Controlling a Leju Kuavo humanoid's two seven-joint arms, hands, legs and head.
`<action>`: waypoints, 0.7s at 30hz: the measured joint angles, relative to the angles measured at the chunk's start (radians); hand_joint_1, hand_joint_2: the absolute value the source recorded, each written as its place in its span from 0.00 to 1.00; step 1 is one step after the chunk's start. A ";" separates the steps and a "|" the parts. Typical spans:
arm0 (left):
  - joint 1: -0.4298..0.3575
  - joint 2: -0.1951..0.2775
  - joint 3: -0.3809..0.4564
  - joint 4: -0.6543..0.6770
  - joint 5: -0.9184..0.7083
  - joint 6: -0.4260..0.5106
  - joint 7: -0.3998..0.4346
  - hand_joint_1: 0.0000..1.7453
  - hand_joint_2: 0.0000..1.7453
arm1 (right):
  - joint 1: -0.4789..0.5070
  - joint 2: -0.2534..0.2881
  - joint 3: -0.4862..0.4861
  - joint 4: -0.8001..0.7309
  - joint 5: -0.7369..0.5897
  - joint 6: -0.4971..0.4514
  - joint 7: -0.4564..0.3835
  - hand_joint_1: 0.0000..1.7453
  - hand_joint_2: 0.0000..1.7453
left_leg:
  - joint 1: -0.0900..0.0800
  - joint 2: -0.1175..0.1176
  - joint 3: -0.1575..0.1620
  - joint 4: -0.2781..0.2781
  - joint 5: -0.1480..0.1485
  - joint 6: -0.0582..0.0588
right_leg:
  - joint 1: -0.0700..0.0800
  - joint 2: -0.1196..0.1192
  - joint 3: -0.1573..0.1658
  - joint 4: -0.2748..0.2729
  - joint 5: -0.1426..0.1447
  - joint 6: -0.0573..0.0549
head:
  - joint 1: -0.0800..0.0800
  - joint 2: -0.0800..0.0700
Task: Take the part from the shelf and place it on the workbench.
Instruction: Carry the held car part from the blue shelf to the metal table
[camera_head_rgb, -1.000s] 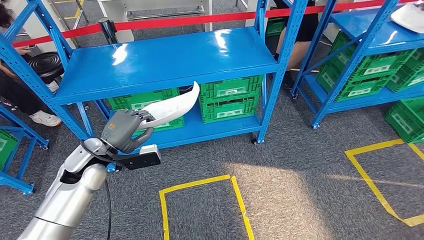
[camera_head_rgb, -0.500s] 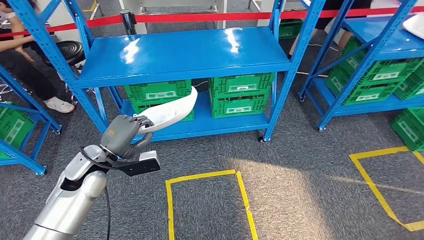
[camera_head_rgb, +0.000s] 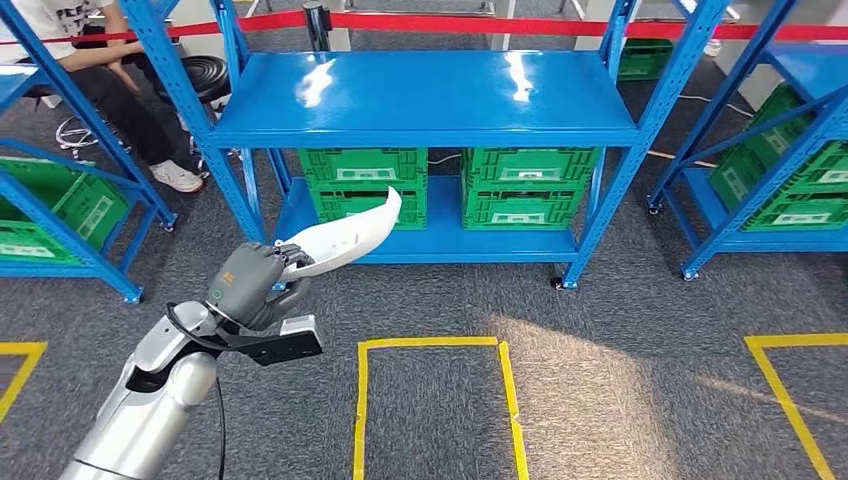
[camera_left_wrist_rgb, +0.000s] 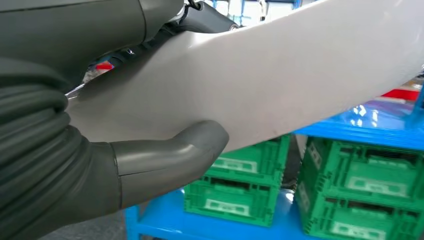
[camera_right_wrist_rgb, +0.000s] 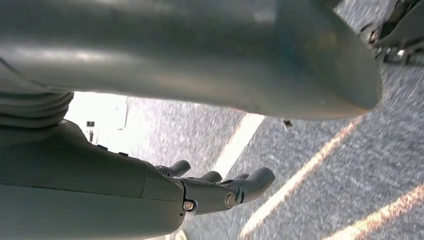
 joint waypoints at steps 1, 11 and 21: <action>-0.002 0.001 0.001 -0.001 0.001 -0.002 -0.003 1.00 1.00 | 0.000 0.000 0.000 0.000 0.001 0.000 0.004 0.00 0.00 | -0.001 0.025 -0.020 0.040 -0.025 -0.006 | -0.003 -0.013 0.002 -0.005 0.002 -0.001 | -0.003 0.000; 0.011 0.006 0.013 -0.030 0.000 0.033 -0.036 1.00 1.00 | -0.002 0.000 0.000 -0.001 0.008 0.003 0.007 0.00 0.00 | 0.015 0.124 0.026 -0.022 0.011 -0.023 | -0.006 -0.124 -0.004 0.020 -0.012 0.025 | -0.006 0.000; 0.064 0.014 0.039 -0.048 0.015 0.014 -0.041 1.00 1.00 | 0.002 -0.001 0.000 -0.001 0.020 0.002 0.009 0.00 0.00 | 0.012 0.021 -0.003 -0.023 0.037 0.024 | -0.010 -0.035 -0.128 0.301 -0.141 0.046 | 0.000 0.000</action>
